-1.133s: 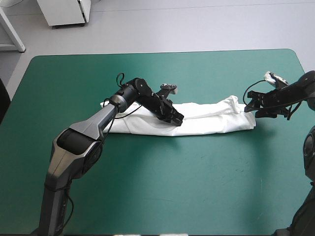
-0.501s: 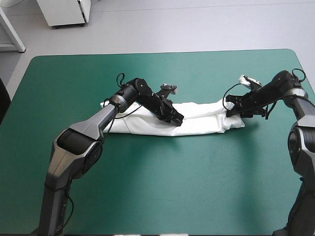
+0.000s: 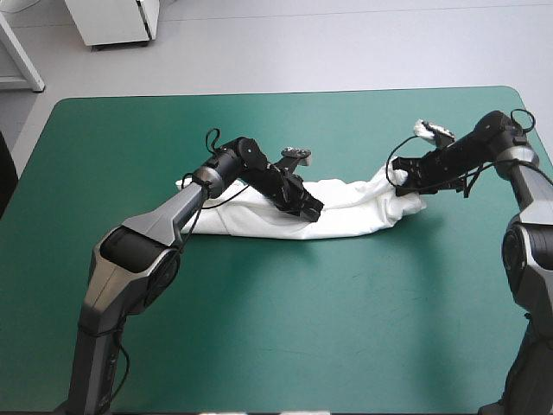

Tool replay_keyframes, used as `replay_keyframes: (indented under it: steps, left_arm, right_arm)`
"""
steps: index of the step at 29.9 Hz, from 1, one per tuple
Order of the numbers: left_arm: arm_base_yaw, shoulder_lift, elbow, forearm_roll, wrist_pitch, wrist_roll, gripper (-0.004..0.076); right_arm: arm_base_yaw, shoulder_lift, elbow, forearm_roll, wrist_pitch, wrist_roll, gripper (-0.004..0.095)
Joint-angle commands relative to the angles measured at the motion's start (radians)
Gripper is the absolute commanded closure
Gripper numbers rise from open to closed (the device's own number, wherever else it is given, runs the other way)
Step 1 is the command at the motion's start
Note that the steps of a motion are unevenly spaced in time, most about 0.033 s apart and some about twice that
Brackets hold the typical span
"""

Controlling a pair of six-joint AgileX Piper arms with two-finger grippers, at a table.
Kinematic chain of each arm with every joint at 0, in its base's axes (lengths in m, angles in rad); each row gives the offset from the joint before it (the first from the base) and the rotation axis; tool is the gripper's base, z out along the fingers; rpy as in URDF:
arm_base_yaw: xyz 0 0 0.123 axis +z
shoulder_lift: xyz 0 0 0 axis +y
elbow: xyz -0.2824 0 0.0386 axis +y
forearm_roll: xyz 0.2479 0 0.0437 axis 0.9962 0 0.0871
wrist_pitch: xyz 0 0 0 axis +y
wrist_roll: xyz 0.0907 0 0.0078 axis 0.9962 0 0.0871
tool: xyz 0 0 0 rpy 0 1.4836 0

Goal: Fold the cloth

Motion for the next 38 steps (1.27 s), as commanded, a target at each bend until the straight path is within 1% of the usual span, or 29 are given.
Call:
replay_keyframes:
  steps: [1, 9, 17, 21, 25, 27, 29, 32, 35, 38]
  left_arm:
    - [-0.007, -0.034, -0.008, 0.064, 0.014, -0.023, 0.0746]
    - [-0.007, -0.034, -0.010, 0.062, 0.023, -0.040, 0.0746]
    - [-0.007, -0.034, -0.018, 0.065, 0.024, -0.040, 0.0746]
    - [-0.007, -0.049, -0.100, 0.126, 0.094, -0.054, 0.0746]
    - [-0.001, -0.106, -0.200, 0.266, 0.162, -0.128, 0.0746]
    - [0.016, -0.149, -0.227, 0.299, 0.212, -0.131, 0.0746]
    - [0.037, -0.209, -0.230, 0.324, 0.212, -0.158, 0.0746]
    - [0.062, -0.307, -0.230, 0.384, 0.212, -0.170, 0.0746]
    - [0.086, -0.407, -0.228, 0.414, 0.212, -0.177, 0.0746]
    - [0.105, -0.485, -0.228, 0.422, 0.212, -0.177, 0.0746]
  right_arm:
    - [0.001, -0.128, -0.071, 0.046, 0.033, -0.010, 0.0921]
    - [0.001, -0.240, -0.106, 0.046, 0.031, -0.007, 0.0921]
    - [0.001, -0.268, -0.106, 0.046, 0.035, -0.011, 0.0921]
    - [0.001, -0.268, -0.106, 0.053, 0.037, -0.011, 0.0921]
    - [0.001, -0.268, -0.106, 0.090, 0.035, -0.015, 0.0921]
    - [0.001, -0.268, -0.106, 0.121, 0.038, -0.017, 0.0921]
    - [0.001, -0.268, -0.106, 0.170, 0.039, -0.027, 0.0921]
    - [0.005, -0.268, -0.106, 0.294, 0.037, -0.058, 0.0921]
    - [0.035, -0.268, -0.106, 0.389, 0.023, -0.067, 0.0921]
    - [0.108, -0.268, -0.106, 0.396, -0.008, -0.075, 0.0920]
